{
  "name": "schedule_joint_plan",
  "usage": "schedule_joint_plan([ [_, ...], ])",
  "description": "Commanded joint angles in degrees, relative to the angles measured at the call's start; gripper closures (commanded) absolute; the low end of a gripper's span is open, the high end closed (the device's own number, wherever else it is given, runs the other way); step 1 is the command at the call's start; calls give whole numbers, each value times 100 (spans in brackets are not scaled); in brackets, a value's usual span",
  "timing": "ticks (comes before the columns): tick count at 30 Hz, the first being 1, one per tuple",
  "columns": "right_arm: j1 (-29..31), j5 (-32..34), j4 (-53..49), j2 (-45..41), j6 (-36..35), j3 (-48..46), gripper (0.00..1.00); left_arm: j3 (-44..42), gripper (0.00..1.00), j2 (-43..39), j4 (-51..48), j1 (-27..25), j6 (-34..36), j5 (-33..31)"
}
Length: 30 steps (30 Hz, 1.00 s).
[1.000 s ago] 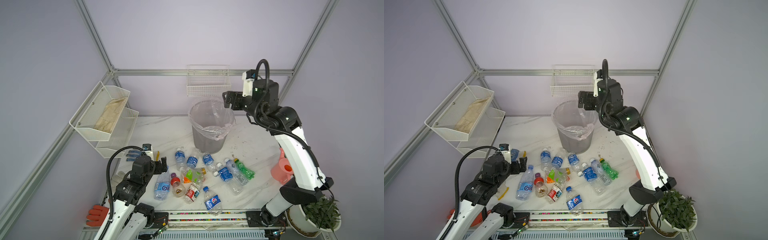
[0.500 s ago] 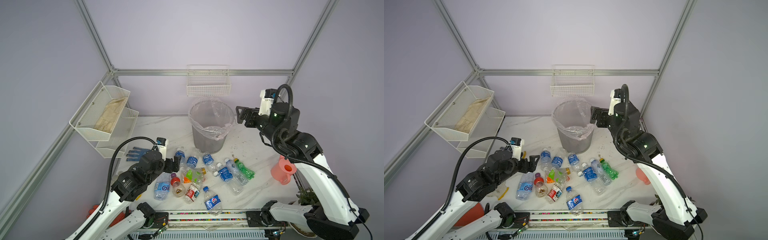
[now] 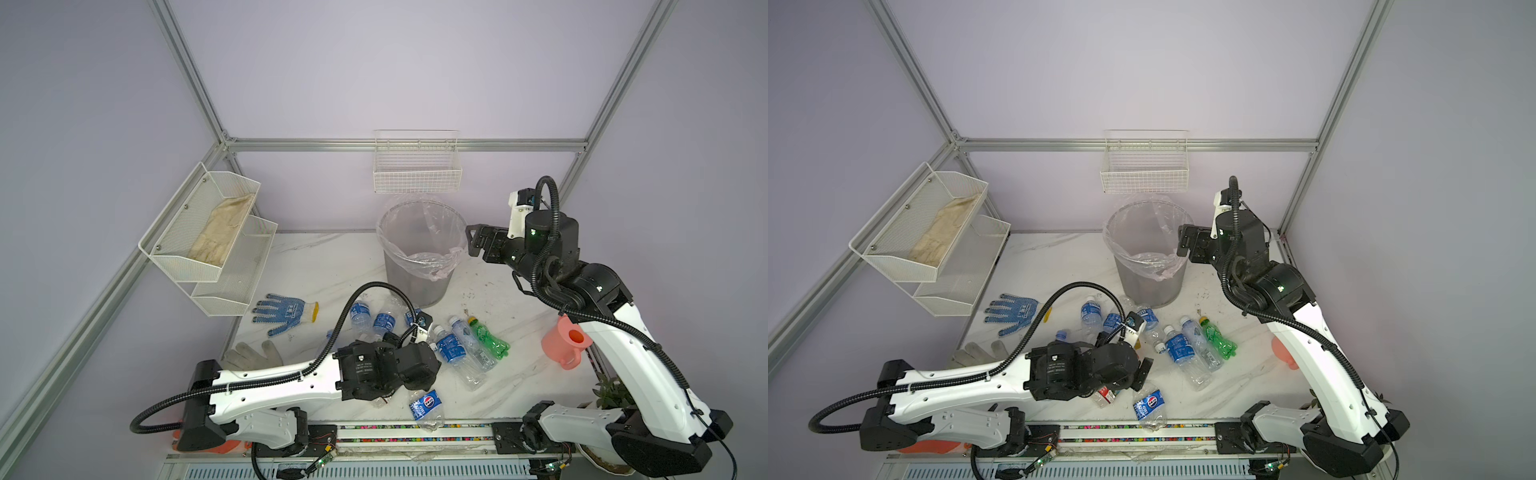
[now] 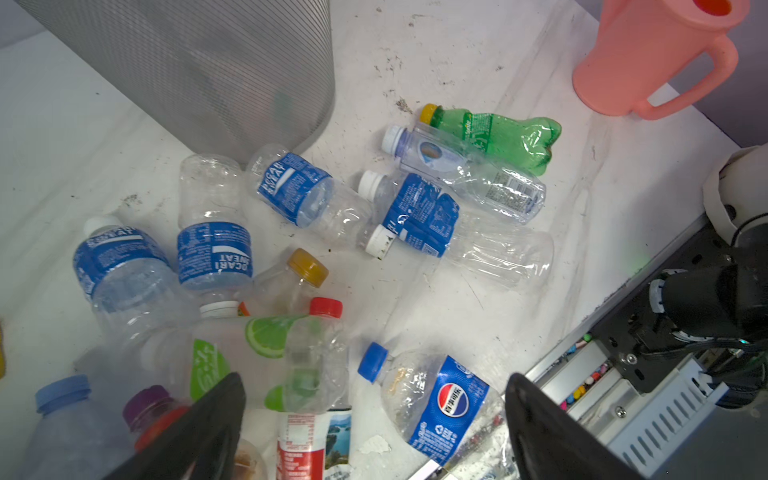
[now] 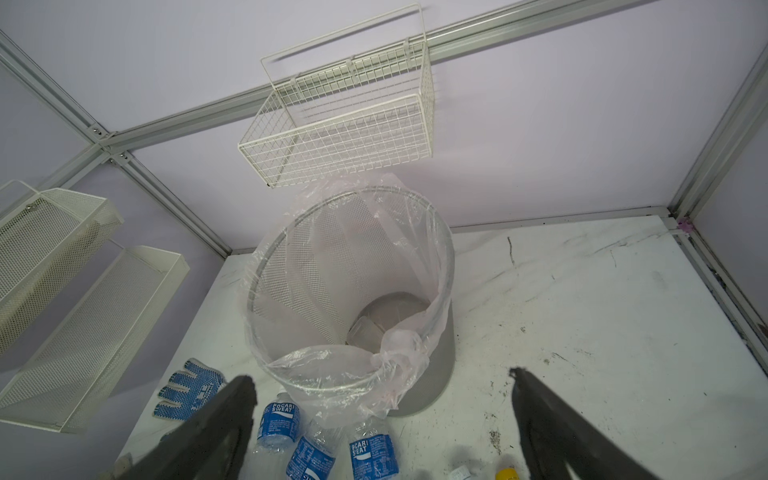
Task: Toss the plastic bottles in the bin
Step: 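Draw the right gripper back from the bin while the left arm reaches toward the bottles, then lower the left gripper onto the blue-capped Pepsi bottle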
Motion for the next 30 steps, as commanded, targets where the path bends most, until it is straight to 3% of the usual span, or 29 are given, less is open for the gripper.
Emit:
schedule_joint_plan([
  [1, -3, 46, -36, -229, 116, -121, 3, 560, 4, 183, -26, -191, -886, 57],
  [11, -2, 28, -5, -429, 269, -455, 3, 98, 0, 829, 342, -747, -2644, 524],
  [20, 1, 46, 2, -635, 361, -686, 3, -864, 0, 637, 952, -825, -4178, 615],
  [30, 0, 77, 42, -706, 392, -938, 3, -1761, 0, 661, 1619, -824, -5313, 592],
])
